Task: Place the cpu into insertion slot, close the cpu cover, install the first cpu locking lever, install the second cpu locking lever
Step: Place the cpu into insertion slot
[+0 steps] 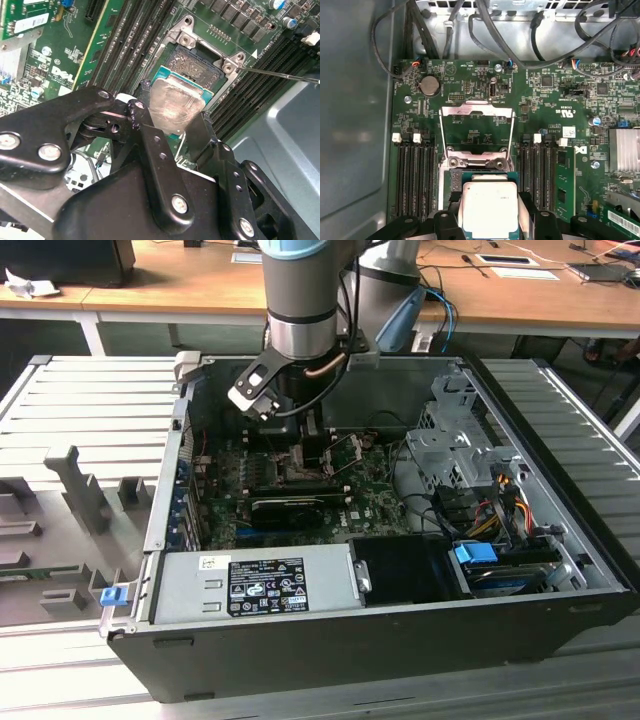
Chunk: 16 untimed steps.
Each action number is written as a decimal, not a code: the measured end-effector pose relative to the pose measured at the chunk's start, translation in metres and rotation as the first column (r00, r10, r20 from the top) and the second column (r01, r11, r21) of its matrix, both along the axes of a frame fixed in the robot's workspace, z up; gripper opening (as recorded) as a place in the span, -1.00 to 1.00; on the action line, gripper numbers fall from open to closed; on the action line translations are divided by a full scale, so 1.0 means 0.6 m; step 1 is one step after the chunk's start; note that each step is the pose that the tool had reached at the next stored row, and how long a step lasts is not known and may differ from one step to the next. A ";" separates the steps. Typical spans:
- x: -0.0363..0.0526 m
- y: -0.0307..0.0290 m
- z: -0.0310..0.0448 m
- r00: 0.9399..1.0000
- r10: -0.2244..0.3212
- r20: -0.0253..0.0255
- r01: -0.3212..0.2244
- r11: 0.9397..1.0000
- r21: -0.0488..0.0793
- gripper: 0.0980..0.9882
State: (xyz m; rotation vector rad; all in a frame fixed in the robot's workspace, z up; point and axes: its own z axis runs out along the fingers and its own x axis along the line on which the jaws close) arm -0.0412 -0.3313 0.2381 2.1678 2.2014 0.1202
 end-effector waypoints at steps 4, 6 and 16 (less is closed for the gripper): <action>-0.009 0.0031 -0.006 1.000 0.000 0.000 0.000 1.000 0.000 -0.03; -0.010 0.0049 -0.012 1.000 0.000 0.000 0.000 1.000 0.000 -0.03; -0.011 0.0117 -0.041 1.000 -0.004 0.000 0.004 1.000 0.000 -0.03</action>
